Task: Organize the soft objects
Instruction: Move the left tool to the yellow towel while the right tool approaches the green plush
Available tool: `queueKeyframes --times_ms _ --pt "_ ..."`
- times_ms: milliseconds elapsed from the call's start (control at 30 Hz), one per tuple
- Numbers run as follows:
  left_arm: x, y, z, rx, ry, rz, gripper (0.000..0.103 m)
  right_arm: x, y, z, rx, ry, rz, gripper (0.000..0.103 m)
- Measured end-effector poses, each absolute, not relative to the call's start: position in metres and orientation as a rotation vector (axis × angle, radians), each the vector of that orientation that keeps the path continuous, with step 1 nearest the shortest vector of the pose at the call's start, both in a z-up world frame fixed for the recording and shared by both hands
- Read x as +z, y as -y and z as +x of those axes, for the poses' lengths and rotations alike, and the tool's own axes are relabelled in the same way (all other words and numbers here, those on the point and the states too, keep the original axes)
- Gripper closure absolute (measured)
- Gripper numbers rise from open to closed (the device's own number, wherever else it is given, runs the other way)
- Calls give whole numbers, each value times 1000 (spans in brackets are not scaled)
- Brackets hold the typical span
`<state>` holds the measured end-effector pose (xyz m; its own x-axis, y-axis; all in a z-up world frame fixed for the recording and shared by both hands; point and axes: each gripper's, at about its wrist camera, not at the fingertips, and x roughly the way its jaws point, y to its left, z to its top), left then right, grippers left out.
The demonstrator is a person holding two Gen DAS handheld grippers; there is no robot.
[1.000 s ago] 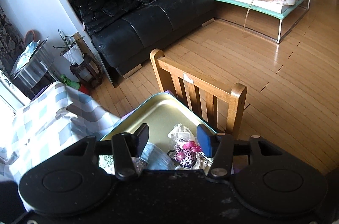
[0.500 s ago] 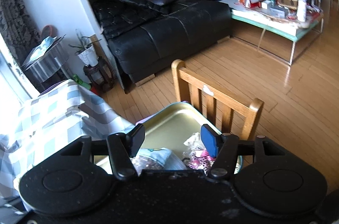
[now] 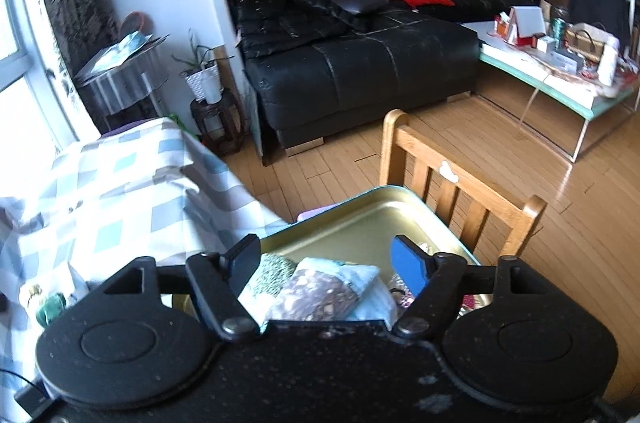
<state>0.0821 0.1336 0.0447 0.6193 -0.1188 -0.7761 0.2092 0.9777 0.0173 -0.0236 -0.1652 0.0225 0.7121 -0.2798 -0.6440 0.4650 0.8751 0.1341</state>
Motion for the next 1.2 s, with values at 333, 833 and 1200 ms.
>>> queueKeyframes --times_ms 333,833,1200 --pt "34 -229 123 7 -879 88 36 18 131 -19 -326 -652 231 18" --pt "-7 -256 179 5 -958 107 36 20 89 -14 -257 -644 171 4" --pt "-47 -255 211 -100 -999 143 35 15 72 -11 -214 -661 138 1"
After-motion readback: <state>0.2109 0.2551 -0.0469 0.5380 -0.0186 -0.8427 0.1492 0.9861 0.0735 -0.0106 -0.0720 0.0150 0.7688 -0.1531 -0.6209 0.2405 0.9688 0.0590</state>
